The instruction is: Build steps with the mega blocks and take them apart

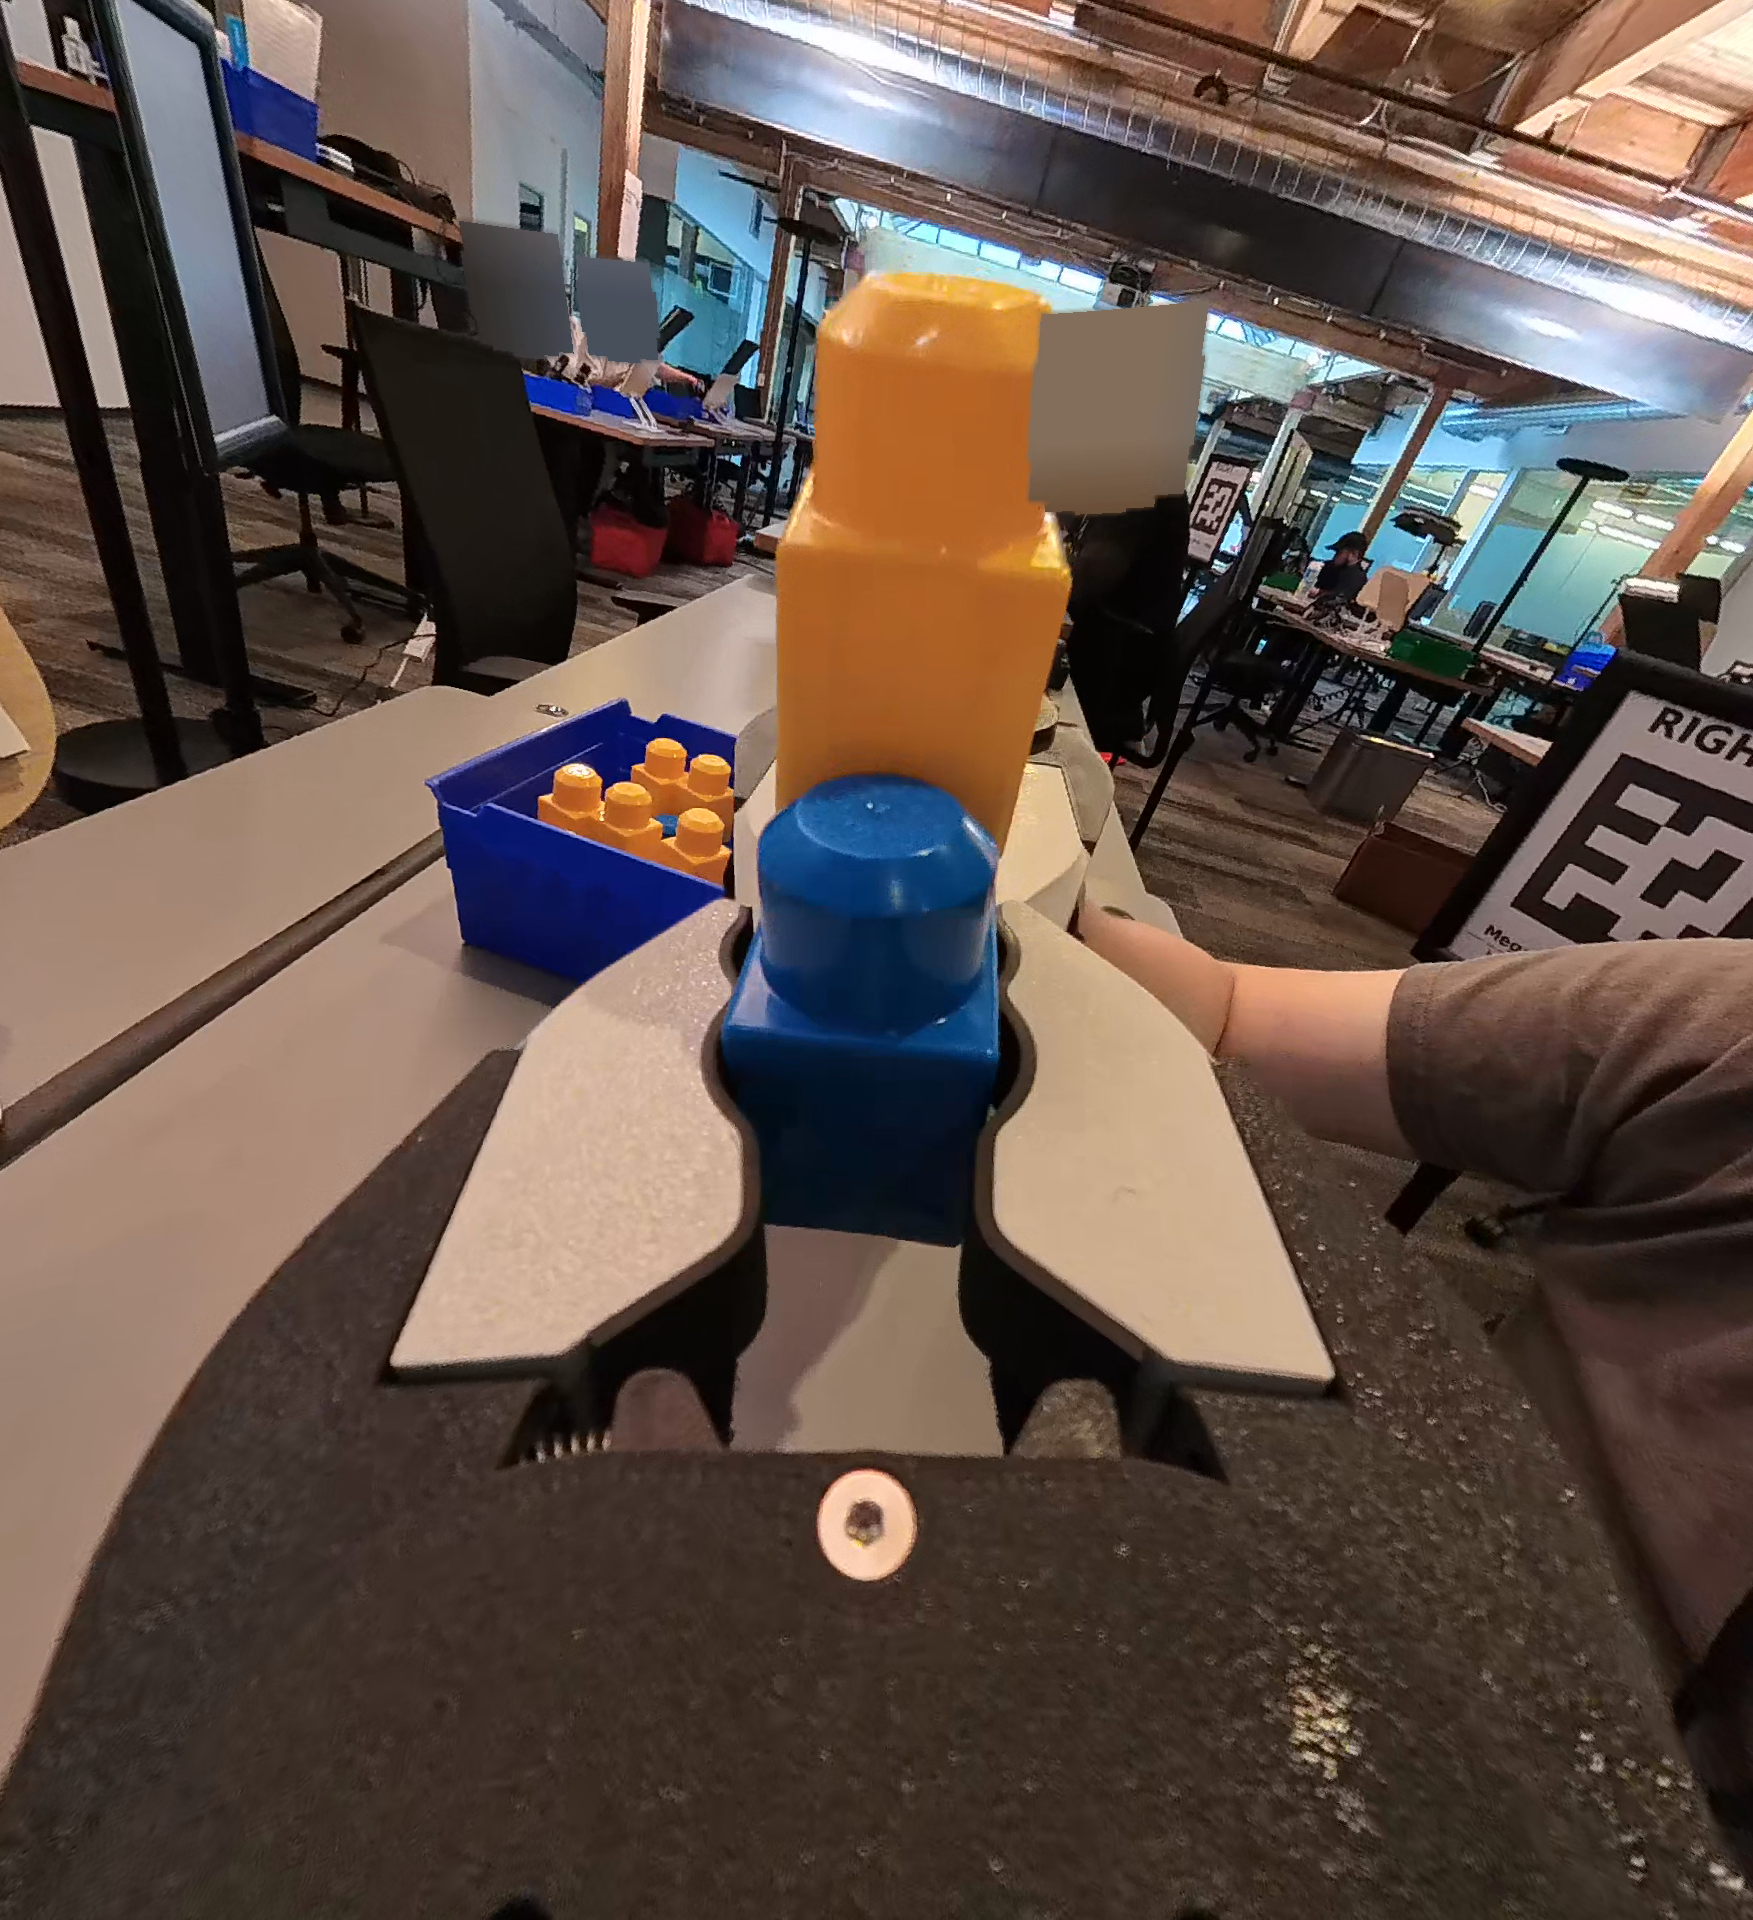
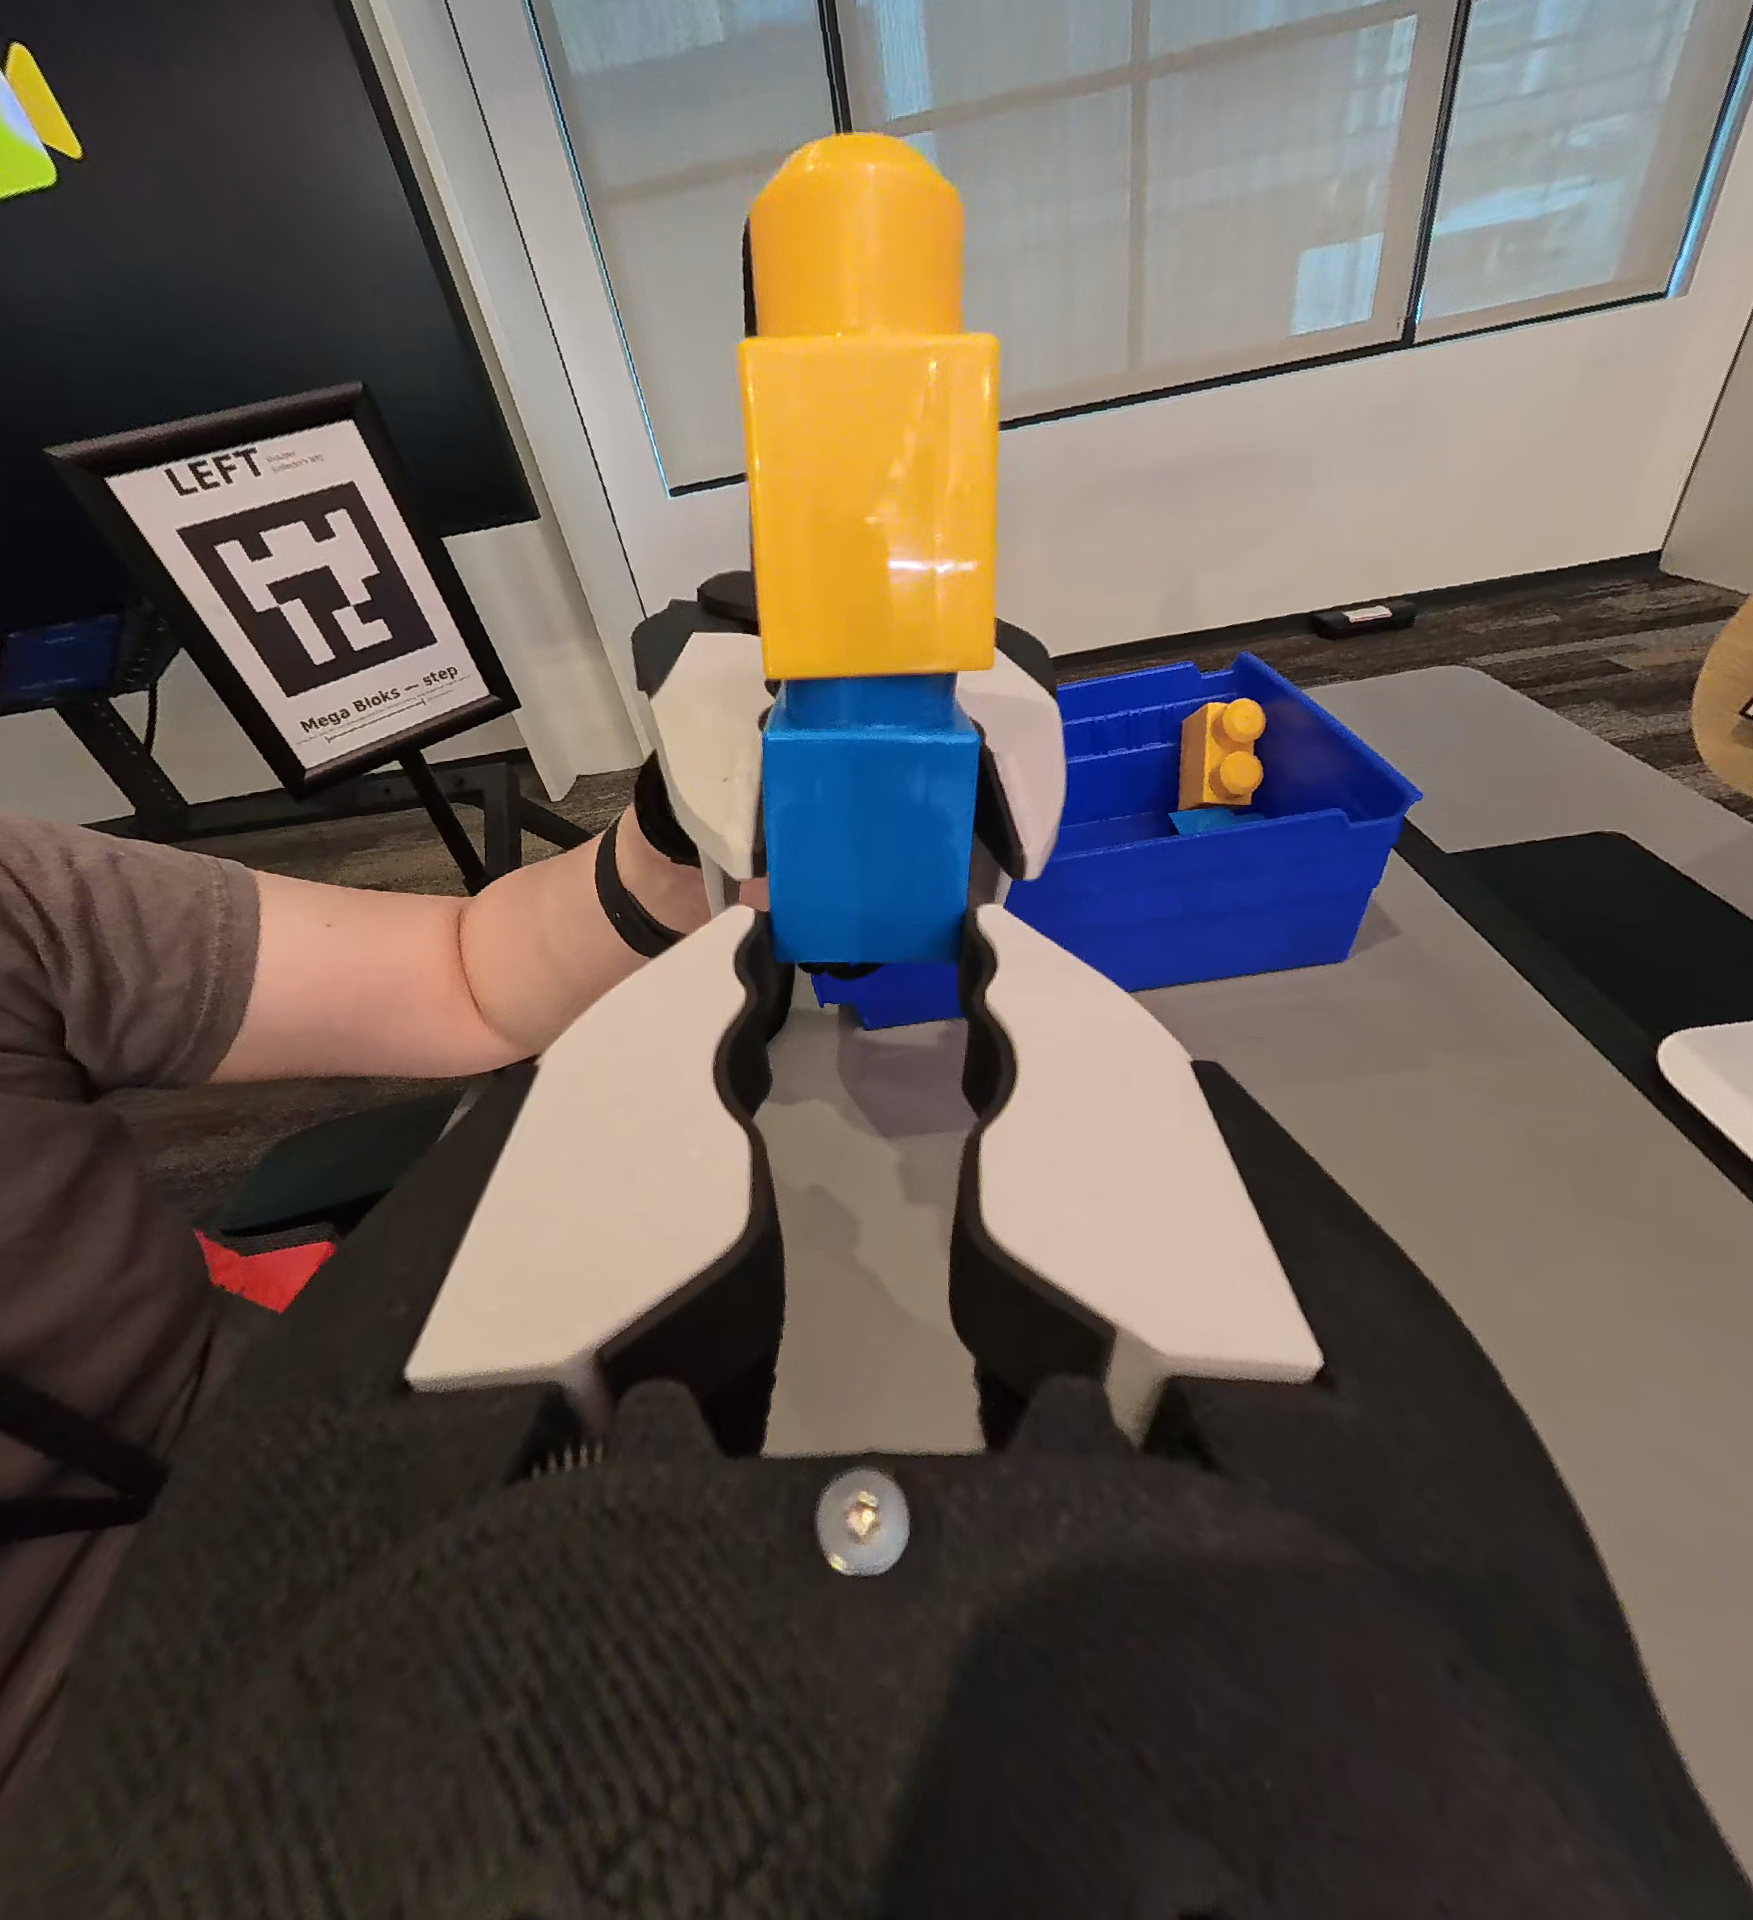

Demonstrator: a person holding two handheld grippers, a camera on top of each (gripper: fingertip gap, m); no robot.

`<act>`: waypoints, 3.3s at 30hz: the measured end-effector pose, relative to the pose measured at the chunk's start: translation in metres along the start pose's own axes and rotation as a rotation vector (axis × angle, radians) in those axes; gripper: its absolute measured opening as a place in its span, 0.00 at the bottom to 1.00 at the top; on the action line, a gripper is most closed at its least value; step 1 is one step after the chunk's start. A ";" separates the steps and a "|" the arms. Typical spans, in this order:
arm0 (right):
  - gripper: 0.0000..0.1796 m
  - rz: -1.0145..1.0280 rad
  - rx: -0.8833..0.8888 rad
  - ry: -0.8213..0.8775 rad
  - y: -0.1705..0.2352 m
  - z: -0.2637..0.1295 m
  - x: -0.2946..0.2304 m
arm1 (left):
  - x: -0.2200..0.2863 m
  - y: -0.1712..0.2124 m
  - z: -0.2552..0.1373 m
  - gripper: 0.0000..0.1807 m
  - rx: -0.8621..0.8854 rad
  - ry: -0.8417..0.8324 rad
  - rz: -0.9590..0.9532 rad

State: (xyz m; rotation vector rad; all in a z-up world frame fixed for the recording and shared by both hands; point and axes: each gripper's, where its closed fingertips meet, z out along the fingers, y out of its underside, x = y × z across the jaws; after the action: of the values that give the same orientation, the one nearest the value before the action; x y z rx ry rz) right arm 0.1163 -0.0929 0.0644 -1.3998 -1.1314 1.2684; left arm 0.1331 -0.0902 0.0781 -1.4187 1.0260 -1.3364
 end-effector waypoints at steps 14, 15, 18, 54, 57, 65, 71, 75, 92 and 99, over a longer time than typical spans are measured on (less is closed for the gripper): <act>0.32 -0.049 -0.059 -0.033 0.000 -0.005 -0.006 | 0.000 0.002 0.000 0.23 -0.026 -0.009 0.006; 0.35 -0.049 -0.059 -0.028 -0.003 -0.008 -0.006 | -0.002 0.005 0.001 0.23 -0.034 -0.019 0.009; 0.35 -0.028 0.017 0.029 -0.020 -0.017 -0.002 | -0.005 0.020 0.011 0.23 -0.098 -0.038 0.024; 0.21 0.036 0.083 0.107 -0.025 -0.022 0.004 | 0.004 0.029 0.027 0.23 -0.093 -0.016 -0.030; 0.21 0.030 0.067 0.101 -0.023 -0.022 0.003 | 0.004 0.029 0.026 0.22 -0.102 -0.021 -0.019; 0.21 0.003 0.037 0.075 -0.021 -0.021 -0.001 | 0.007 0.029 0.024 0.22 -0.119 -0.008 0.005; 0.21 0.013 0.108 0.031 -0.027 -0.020 -0.007 | 0.013 0.024 0.023 0.22 -0.093 0.025 0.006; 0.21 0.012 0.133 0.014 -0.029 -0.020 -0.010 | 0.016 0.022 0.023 0.22 -0.084 0.040 0.006; 0.21 0.007 0.146 0.052 -0.029 -0.020 -0.007 | 0.014 0.022 0.022 0.23 -0.088 0.016 0.001; 0.21 0.007 0.164 0.064 -0.029 -0.019 -0.006 | 0.012 0.022 0.022 0.23 -0.091 0.002 0.013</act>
State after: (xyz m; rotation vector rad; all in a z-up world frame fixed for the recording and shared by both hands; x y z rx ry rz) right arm 0.1335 -0.0943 0.0955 -1.3134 -0.9580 1.2819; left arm 0.1561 -0.1054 0.0599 -1.4754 1.1084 -1.2961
